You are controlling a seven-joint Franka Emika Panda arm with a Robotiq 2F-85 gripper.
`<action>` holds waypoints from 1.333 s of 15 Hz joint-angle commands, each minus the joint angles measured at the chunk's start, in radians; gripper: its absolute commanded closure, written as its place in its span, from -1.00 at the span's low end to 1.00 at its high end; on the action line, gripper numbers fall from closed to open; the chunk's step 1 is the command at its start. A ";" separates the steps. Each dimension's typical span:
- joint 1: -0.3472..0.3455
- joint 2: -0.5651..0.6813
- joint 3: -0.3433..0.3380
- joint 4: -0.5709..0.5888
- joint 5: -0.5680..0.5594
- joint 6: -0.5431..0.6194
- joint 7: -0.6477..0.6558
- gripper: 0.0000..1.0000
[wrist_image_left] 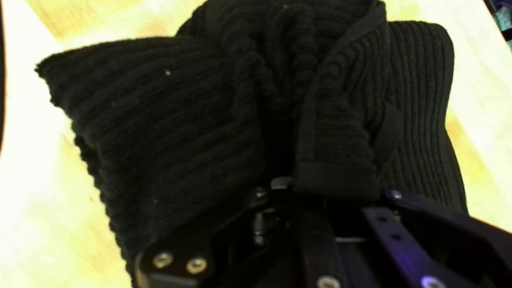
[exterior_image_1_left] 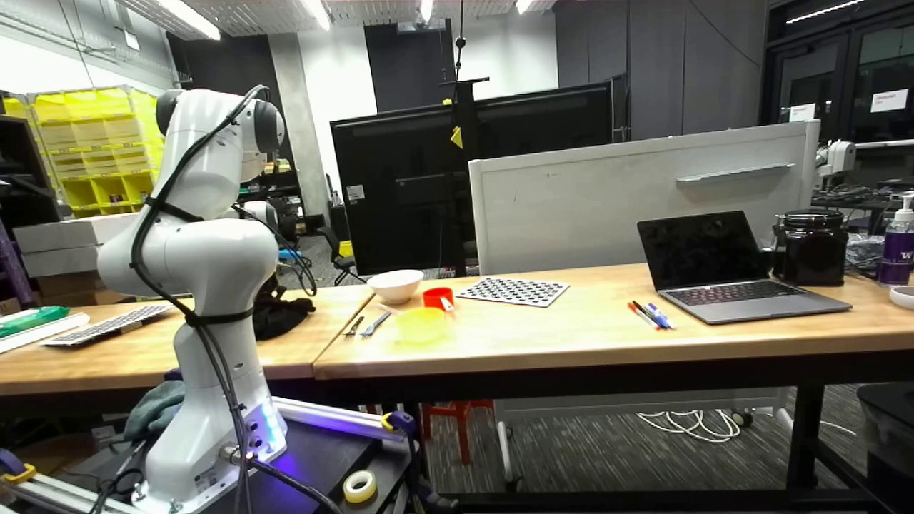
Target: Move the black item closer to the bowl
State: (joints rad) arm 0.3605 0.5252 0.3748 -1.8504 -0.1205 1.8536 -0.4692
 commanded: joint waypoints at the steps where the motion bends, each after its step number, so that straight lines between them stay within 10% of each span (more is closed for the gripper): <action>1: -0.022 0.037 -0.017 0.056 -0.014 -0.023 -0.059 0.96; 20: -0.178 0.118 -0.088 0.234 0.044 -0.157 -0.198 0.96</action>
State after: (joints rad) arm 0.1865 0.6196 0.2956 -1.6686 -0.0885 1.7374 -0.6425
